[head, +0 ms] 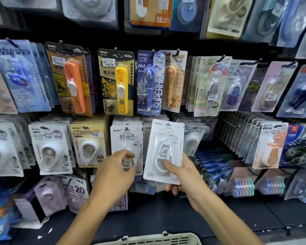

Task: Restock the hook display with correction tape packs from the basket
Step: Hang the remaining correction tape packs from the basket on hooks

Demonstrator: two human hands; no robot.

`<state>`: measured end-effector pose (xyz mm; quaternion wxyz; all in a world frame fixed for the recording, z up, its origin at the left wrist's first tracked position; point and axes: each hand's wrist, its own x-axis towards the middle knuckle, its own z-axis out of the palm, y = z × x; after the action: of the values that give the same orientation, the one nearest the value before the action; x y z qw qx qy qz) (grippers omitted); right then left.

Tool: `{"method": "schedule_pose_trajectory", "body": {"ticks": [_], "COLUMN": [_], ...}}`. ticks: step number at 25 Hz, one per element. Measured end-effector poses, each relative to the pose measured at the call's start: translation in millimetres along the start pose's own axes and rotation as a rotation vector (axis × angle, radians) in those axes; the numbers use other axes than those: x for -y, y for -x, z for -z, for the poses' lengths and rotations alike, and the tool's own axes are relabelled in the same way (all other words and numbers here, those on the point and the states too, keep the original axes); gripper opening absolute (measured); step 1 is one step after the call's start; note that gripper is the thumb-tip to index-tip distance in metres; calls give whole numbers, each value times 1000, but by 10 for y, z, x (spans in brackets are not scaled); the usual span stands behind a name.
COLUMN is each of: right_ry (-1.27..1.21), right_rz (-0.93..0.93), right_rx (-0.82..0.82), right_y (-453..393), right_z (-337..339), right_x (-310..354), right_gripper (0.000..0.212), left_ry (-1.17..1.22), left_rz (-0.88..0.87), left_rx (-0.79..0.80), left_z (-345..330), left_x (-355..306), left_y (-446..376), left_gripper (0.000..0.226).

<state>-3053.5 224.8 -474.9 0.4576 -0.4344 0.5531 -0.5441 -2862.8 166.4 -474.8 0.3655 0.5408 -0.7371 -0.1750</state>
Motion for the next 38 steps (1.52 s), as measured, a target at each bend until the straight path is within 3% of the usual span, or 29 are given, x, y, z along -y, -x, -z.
{"method": "schedule_pose_trajectory", "body": {"ticks": [4, 8, 11, 15, 19, 22, 24, 27, 29, 31, 33, 35, 38], "right_ry": [28, -117, -12, -53, 22, 111, 112, 252, 757, 1275, 1564, 1698, 1754], "right_rz": [-10, 1, -44, -159, -205, -269, -345, -504, -507, -416, -276, -199, -107], "right_rx": [-77, -233, -265, -293, -311, -222, -226, -263, -92, 321, 644, 756, 796], "right_y": [-60, -38, -136, -581, -893, -664, -367, 142, 449, 714, 953, 1089, 987], "right_z": [-41, -93, -111, -189, -240, -163, -43, 138, 300, 496, 661, 705, 618], "right_x": [-74, -238, -316, -368, -450, -890, -1421, -2271, -2714, -3094, -3335, -3540, -3759], "right_gripper": [21, 16, 14, 26, 55, 52, 39, 12, 10, 51, 89, 105, 106], "left_ry": [-220, -335, -351, -336, -292, -278, -270, -343, -333, -379, -476, -447, -308], "left_rz": [-62, -65, -53, -63, -85, -114, -107, -37, 154, 323, 350, 380, 385], "left_rx": [158, 235, 276, 307, 149, 73, 308, 887, 1081, 1233, 1388, 1354, 1181], "left_z": [12, -37, -35, -50, 29, -26, -225, -769, -1083, -1316, -1495, -1623, -1795], "left_x": [182, 287, 310, 311, 338, 399, 561, 1010, 1479, 1913, 2229, 2303, 2273], "left_y": [-49, -37, -26, 45, 122, 244, 378, 823, 1306, 1813, 2156, 2181, 2051], "left_gripper": [63, 77, 78, 80, 72, 51, 38, 37, 39, 45, 52, 52, 37]}}
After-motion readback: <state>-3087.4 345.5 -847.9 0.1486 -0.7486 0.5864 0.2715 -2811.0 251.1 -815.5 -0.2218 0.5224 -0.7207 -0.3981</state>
